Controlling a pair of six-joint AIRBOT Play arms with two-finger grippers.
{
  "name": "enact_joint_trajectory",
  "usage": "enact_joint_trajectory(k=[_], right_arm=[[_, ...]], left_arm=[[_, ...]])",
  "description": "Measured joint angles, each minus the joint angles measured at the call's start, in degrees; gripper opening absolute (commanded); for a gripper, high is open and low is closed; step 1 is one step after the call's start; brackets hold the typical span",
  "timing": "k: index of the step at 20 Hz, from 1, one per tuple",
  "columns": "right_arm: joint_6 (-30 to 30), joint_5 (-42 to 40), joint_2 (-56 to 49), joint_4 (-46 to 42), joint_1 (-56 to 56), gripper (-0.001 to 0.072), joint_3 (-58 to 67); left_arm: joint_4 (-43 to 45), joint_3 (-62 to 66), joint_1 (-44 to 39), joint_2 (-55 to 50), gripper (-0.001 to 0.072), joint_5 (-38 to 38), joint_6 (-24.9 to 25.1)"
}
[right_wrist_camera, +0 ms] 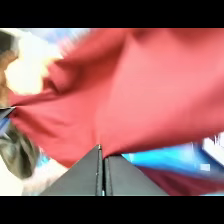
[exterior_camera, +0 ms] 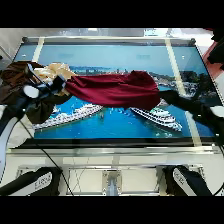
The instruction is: Fold the shirts.
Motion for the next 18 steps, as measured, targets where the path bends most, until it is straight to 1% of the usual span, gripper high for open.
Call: enact_joint_trajectory(k=[2, 4, 7, 9, 12, 14, 16, 18], right_arm=[[1.40, 4.55, 6.19, -2.71, -4.96, 0.0021, 5.95], [2.78, 8.22, 12.59, -5.64, -10.16, 0.0020, 13.03], [3.87, 9.97, 19.91, -10.47, -16.72, 0.0020, 26.12], [4.26, 8.55, 22.18, -14.53, -19.10, 0.0020, 35.19], [4.57, 2.32, 22.77, -20.41, -20.68, 0.0020, 46.27], [4.70, -1.42, 20.87, -21.44, -21.18, 0.0021, 51.65], [4.74, -1.38, 17.14, -19.76, -21.42, 0.0021, 54.64], [4.92, 2.91, 11.26, -16.24, -21.53, 0.0021, 55.82]], left_arm=[[0.28, 4.59, 0.00, 7.32, 0.0010, -2.78, 5.60], [1.20, 9.57, 0.00, 15.39, 0.0010, -5.62, 9.90], [3.50, 17.16, 0.00, 25.03, 0.0009, -9.33, 14.29], [5.70, 23.21, 0.00, 28.96, 0.0008, -12.74, 16.09], [8.74, 31.82, 0.00, 31.34, 0.0008, -17.62, 17.77], [9.66, 35.30, 0.00, 31.63, 0.0008, -20.72, 18.38], [10.43, 36.98, 0.00, 30.12, 0.0008, -26.10, 18.84], [11.02, 36.96, 0.00, 26.64, 0.0008, -32.85, 18.84]])
